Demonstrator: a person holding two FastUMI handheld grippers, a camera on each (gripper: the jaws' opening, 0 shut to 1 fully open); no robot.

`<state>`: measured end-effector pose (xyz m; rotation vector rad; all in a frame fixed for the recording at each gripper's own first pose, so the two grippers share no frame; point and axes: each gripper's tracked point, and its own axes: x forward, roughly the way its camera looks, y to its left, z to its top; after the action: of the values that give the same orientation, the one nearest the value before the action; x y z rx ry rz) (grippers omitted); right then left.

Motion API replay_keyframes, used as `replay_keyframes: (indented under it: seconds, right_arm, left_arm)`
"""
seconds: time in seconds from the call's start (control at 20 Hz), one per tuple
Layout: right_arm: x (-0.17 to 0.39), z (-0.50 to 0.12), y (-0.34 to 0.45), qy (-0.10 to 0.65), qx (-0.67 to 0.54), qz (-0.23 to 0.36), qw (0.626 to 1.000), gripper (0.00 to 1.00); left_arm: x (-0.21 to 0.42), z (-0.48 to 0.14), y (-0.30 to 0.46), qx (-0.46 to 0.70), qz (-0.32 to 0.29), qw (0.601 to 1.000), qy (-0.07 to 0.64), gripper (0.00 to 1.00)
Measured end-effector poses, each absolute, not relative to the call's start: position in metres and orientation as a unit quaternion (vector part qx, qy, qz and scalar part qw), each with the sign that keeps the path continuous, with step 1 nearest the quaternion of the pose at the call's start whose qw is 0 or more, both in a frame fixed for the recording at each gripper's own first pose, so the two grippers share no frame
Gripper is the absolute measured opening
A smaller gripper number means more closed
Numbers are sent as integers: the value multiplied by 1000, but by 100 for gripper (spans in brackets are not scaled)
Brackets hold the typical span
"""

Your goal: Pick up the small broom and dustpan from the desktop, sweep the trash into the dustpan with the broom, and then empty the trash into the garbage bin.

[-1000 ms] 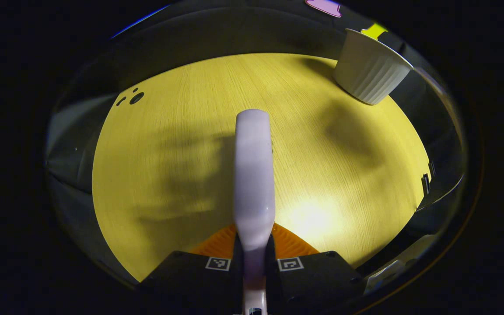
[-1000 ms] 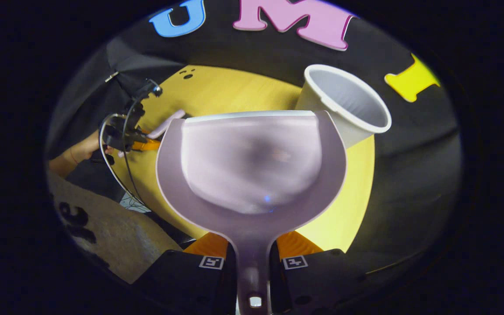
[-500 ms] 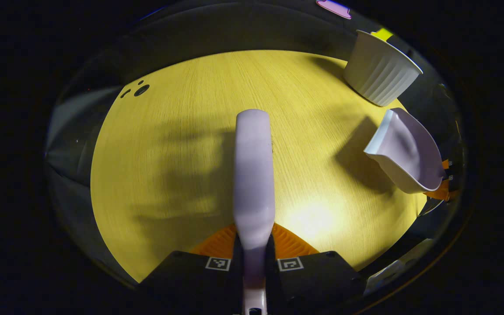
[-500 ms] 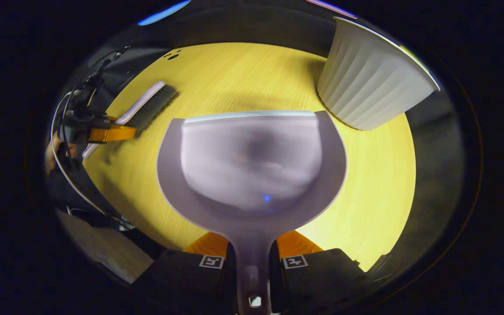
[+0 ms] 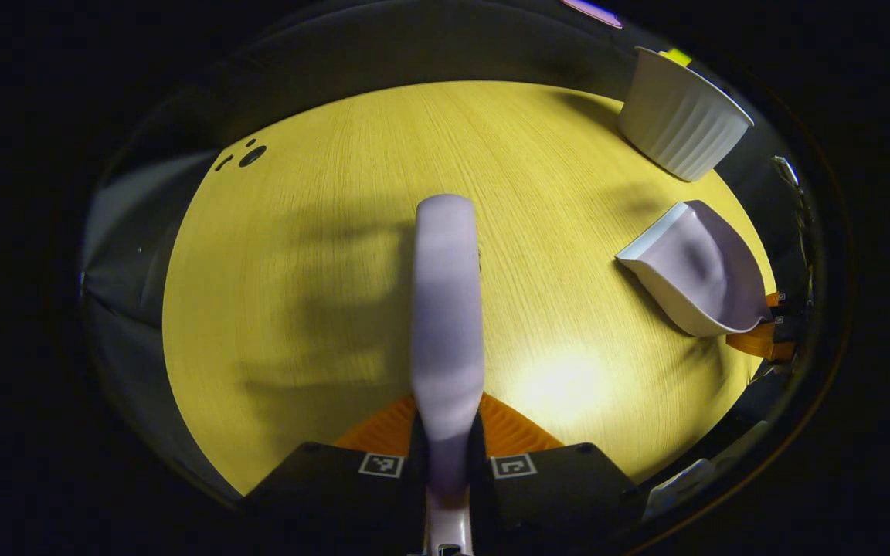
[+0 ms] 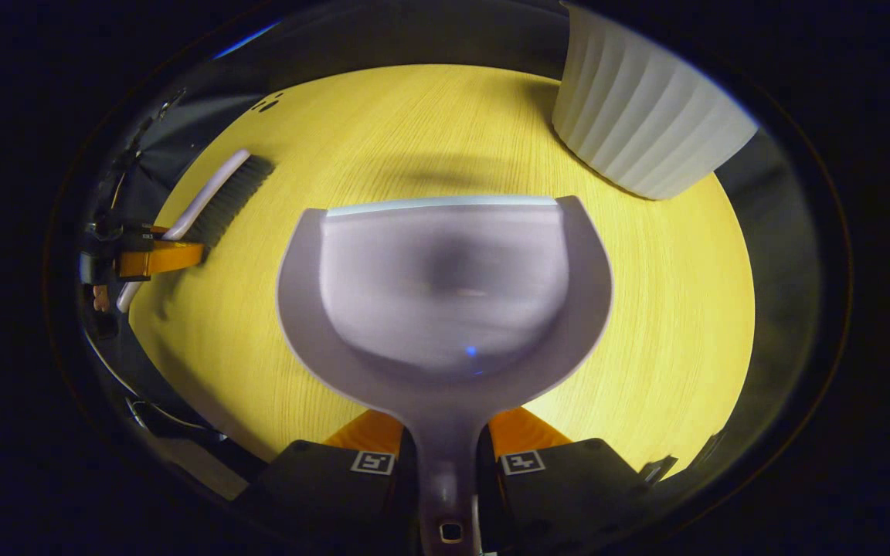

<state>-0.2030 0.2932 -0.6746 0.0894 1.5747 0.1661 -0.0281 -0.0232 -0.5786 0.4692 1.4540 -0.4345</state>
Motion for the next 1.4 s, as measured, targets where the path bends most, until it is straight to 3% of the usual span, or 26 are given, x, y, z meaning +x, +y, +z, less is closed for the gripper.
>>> replay_keyframes:
  seconds: [0.35, 0.5, 0.55, 0.6, 0.75, 1.0, 1.1, 1.15, 1.4]
  right_arm:
    - [-207, -673, 295, 712, 50, 81, 696, 37]
    - [-214, -658, 298, 715, 53, 90, 692, 44]
    - [-214, -653, 297, 713, 51, 95, 693, 45]
    - [-216, -646, 297, 711, 50, 99, 694, 45]
    - [-217, -619, 292, 701, 54, 106, 703, 45]
    - [-189, -565, 291, 647, 73, 100, 752, 44]
    - [-166, -541, 287, 609, 65, 92, 785, 48]
    - [-152, -529, 284, 588, 61, 88, 802, 45]
    - [-87, -462, 283, 461, 77, 65, 882, 45]
  left_arm:
    - [-26, -576, -22, 228, -197, 697, 651, 27]
    - [-29, -570, -21, 228, -191, 698, 651, 30]
    - [-31, -565, -19, 230, -190, 699, 650, 27]
    - [-32, -559, -17, 234, -192, 701, 646, 32]
    - [-31, -533, -13, 263, -204, 710, 620, 33]
    - [-25, -483, -33, 271, -230, 744, 566, 33]
    - [-17, -460, -51, 253, -238, 769, 536, 32]
    - [-13, -447, -61, 240, -242, 784, 519, 32]
    - [18, -377, -104, 155, -266, 860, 407, 32]
